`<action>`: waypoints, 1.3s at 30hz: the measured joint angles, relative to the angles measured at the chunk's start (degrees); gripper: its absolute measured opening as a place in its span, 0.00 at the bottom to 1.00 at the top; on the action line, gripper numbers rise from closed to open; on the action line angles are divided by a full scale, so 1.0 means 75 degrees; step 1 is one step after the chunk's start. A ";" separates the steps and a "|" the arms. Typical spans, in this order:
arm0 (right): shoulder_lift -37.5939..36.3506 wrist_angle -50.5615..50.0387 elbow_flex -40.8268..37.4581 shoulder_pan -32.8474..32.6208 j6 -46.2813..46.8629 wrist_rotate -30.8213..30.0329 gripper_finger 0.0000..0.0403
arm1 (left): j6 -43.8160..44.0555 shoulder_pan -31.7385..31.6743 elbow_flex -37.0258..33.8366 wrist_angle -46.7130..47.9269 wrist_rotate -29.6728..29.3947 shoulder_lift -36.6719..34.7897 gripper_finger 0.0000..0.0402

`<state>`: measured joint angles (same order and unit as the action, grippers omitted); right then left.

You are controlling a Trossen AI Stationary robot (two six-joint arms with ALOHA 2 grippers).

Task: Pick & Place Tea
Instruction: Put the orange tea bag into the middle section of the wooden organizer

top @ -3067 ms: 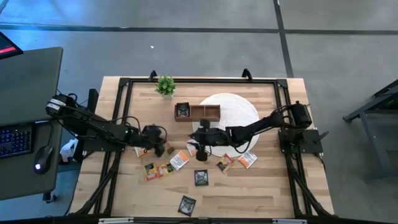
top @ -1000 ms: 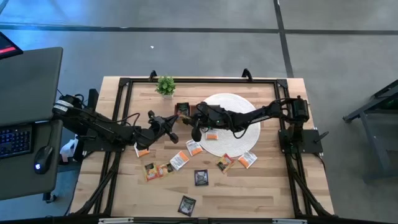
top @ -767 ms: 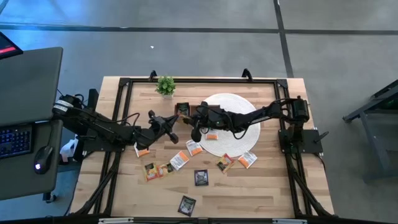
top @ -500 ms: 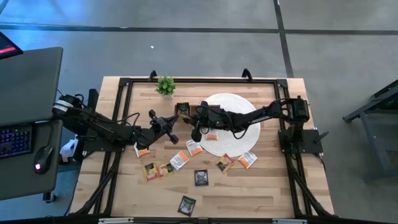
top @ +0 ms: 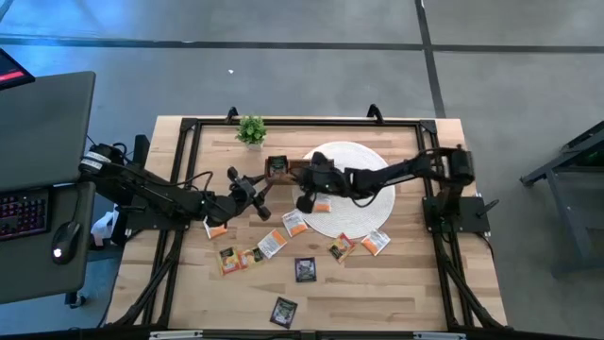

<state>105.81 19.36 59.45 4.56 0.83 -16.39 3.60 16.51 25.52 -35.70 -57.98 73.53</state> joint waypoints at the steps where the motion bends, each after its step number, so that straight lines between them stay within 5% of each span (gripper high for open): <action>1: -0.0204 -0.0610 0.0055 -0.0008 -0.0287 -0.0232 0.01 | -0.0013 0.0005 0.0000 0.0043 0.0003 -0.0066 0.35; 6: -0.1161 -0.4099 0.1236 0.0040 -0.1349 -0.0717 0.01 | -0.0199 0.0000 0.0000 0.0345 0.0052 -0.0750 0.36; 11: -0.0943 -0.6946 0.3160 0.0486 -0.2714 0.0940 0.01 | -0.0789 0.0000 0.0000 0.0545 -0.0013 -0.1319 0.36; 13: -0.0481 -0.7704 0.3734 0.0580 -0.3407 0.0783 0.01 | -0.0874 0.0000 -0.0003 0.0686 -0.0014 -0.1501 0.36; 27: 0.2996 -1.0492 0.7408 0.1109 -0.5408 -0.0002 0.00 | -0.1105 0.0000 -0.0003 0.1609 -0.0474 -0.1649 0.37; 34: 0.3566 -1.0712 0.7588 0.1148 -0.6336 -0.1358 0.05 | -0.1023 -0.0006 -0.0003 0.2232 -0.0661 -0.1649 0.37; 39: 0.3585 -1.0790 0.7620 0.1137 -0.6331 -0.1356 0.11 | -0.1086 -0.0006 -0.0003 0.2212 -0.0967 -0.1646 0.37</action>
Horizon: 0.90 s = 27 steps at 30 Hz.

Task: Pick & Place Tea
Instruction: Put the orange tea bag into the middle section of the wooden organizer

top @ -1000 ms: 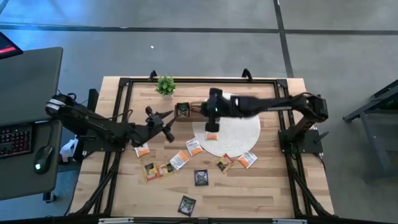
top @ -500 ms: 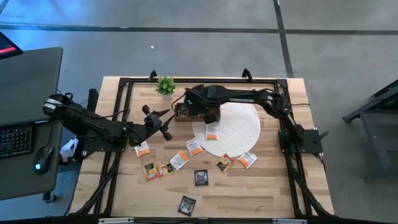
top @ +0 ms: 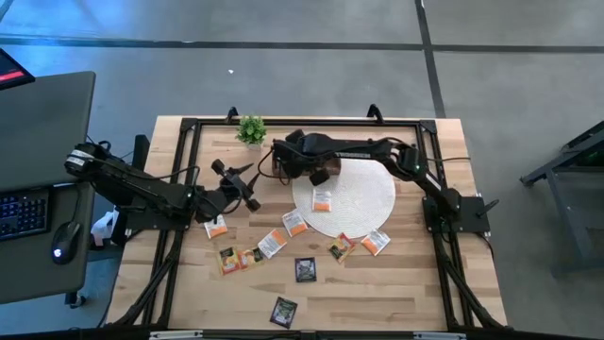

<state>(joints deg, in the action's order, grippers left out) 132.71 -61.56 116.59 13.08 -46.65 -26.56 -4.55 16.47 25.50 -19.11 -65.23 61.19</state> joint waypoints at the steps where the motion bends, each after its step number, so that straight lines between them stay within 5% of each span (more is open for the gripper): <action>1: -0.0011 0.0008 0.0000 -0.0005 0.0001 -0.0010 0.13 | -0.0001 0.0000 0.0000 0.0003 -0.0024 0.0000 0.37; 11: -0.0034 0.0843 -0.0038 0.0088 0.0237 -0.0513 0.31 | -0.0019 0.0000 0.0000 -0.0047 -0.0043 0.0000 0.37; 16: -0.0038 0.1682 -0.0035 0.0113 0.0637 -0.1409 0.32 | 0.0069 0.0002 0.0000 -0.0073 -0.0044 0.0000 0.37; 20: -0.0316 0.1118 -0.0043 -0.0029 0.1016 -0.1750 0.31 | 0.0127 0.0006 0.0000 -0.0060 -0.0049 0.0000 0.37; 23: -0.0774 0.0390 -0.0038 -0.0282 0.1908 -0.1232 0.28 | 0.0172 0.0006 0.0000 -0.0072 -0.0053 0.0000 0.37; 27: -0.1284 -0.0326 -0.0038 -0.0589 0.3662 0.0450 0.25 | 0.0272 0.0078 -0.0003 -0.0053 -0.0013 -0.0160 0.37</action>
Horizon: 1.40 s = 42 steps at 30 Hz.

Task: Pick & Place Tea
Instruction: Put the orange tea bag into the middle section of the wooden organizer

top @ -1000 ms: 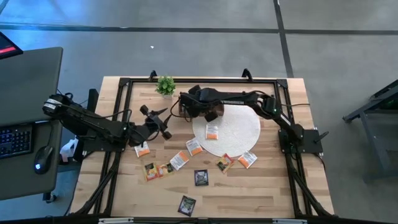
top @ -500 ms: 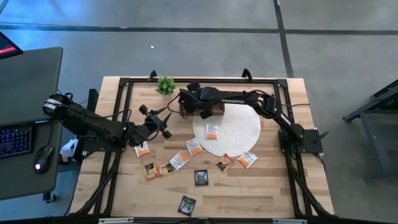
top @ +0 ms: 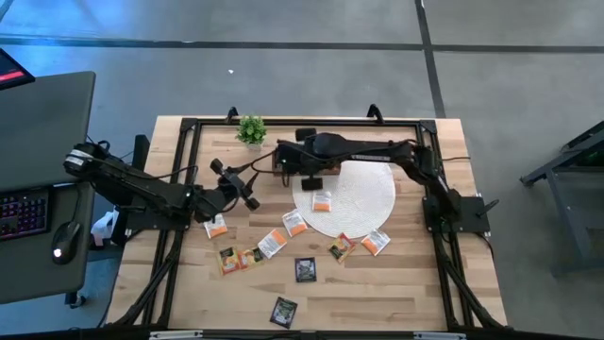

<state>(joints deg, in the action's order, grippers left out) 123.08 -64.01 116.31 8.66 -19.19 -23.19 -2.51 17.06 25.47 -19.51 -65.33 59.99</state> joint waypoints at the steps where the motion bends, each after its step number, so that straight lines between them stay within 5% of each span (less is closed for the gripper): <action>1: -0.0109 -0.0098 0.0000 -0.0068 0.0453 0.0628 0.25 | 0.0001 0.0079 0.0003 -0.0039 0.0027 -0.0082 0.37; 5: -0.0251 -0.0116 0.0007 -0.0468 0.1365 0.2930 0.23 | -0.0035 0.0625 0.0075 0.0121 0.0027 -0.0616 0.37; 10: -0.0215 0.0910 -0.0849 -0.1391 0.1435 0.2971 0.25 | 0.0716 0.1718 0.0314 0.1875 0.0469 -0.1802 0.37; 13: -0.0206 0.1944 -0.1517 -0.1886 0.1521 0.2934 0.29 | 0.2493 0.2155 0.0411 0.3724 0.1750 -0.2457 0.37; 17: -0.0203 0.3948 -0.2343 -0.2362 0.1511 0.2789 0.36 | 0.5468 0.2233 0.0411 0.5704 0.4557 -0.2813 0.37; 21: -0.0209 0.6823 -0.3179 -0.2596 0.1505 0.2756 0.43 | 0.6803 0.2247 0.0399 0.6508 0.6479 -0.2293 0.37; 27: -0.0209 1.1263 -0.4720 -0.2555 0.1784 0.3205 0.47 | 0.7529 0.2247 0.0400 0.6709 0.7806 -0.0869 0.37; 36: -0.0203 1.1134 -0.5348 -0.2526 0.1916 0.3029 0.47 | 0.7592 0.2233 0.0399 0.6952 0.8515 0.0935 0.38; 42: -0.0203 1.1086 -0.5345 -0.2506 0.1907 0.3081 0.47 | 0.7546 0.2236 0.0414 0.6918 0.8679 0.1238 0.52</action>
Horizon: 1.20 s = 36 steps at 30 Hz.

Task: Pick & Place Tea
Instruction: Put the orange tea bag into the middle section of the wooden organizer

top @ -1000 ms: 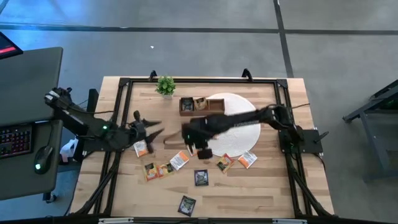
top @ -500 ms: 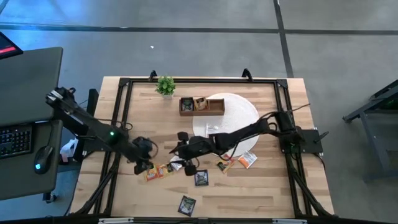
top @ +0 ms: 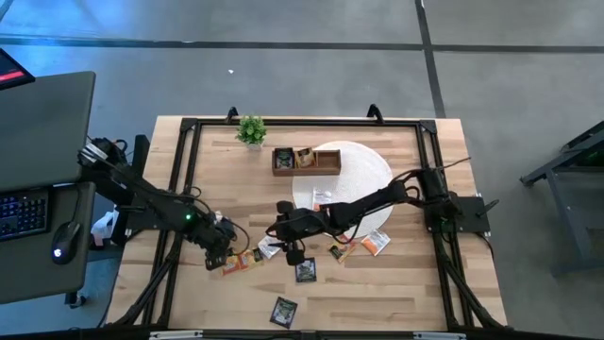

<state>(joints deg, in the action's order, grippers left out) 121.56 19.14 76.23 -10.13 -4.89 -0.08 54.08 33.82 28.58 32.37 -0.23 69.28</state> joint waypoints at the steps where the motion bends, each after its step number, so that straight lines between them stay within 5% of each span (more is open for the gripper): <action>1: 0.0000 0.0000 0.0000 0.0000 -0.0002 0.0004 0.47 | -0.0004 0.0000 0.0000 -0.0026 -0.0003 0.0000 0.55; 9: 0.0000 -0.0009 0.0002 0.0000 -0.0002 0.0006 0.47 | -0.0090 0.0000 -0.0005 -0.0217 -0.0009 0.0144 0.60; 15: 0.0000 -0.0029 0.0003 0.0000 -0.0002 0.0006 0.47 | 0.0023 -0.0006 0.0017 -0.0060 -0.0035 0.0504 0.42; 23: 0.0000 -0.0067 0.0003 0.0012 -0.0008 0.0006 0.47 | 0.0416 -0.0009 -0.0001 0.0297 -0.0330 0.0466 0.04; 36: 0.0000 0.0082 0.0009 0.0226 0.0639 -0.0207 0.47 | 0.0210 -0.0015 0.0671 0.0496 -0.1942 0.0041 0.01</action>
<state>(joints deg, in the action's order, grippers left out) 121.56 19.75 76.29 -8.44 -0.10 -1.63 55.66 33.71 33.61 36.10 -14.80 69.58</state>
